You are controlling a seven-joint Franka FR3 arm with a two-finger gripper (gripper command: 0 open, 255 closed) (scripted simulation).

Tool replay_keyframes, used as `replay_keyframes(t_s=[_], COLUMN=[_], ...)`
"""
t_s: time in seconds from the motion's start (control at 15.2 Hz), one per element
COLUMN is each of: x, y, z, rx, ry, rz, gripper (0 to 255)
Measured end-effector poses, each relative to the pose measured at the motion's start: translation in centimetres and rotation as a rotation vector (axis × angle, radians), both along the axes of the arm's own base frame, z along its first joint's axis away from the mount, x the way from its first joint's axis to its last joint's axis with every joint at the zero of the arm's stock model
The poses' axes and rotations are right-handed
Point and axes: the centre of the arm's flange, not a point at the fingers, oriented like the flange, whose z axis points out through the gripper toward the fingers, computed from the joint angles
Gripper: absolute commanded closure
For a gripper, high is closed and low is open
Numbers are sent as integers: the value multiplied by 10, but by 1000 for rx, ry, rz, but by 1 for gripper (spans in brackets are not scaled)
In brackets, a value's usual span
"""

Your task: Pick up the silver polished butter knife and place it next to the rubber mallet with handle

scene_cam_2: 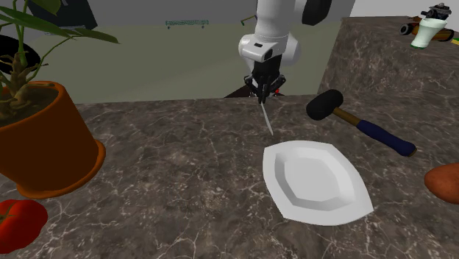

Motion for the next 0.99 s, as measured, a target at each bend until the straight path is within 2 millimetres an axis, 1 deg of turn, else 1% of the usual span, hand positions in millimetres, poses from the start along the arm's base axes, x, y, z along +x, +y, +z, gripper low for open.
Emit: replay_keyframes(t_s=[0.13, 0.2, 0.59, 0.73, 0.86, 0.99], x=[0, 0, 0, 3, 2, 2], y=[0, 0, 0, 0, 1, 2], z=[0, 0, 0, 15, 39, 48], rx=[0, 0, 0, 0, 1, 1], ry=[0, 0, 0, -1, -2, -1], rz=[0, 0, 0, 0, 0, 0], gripper=[255, 0, 0, 0, 0, 0])
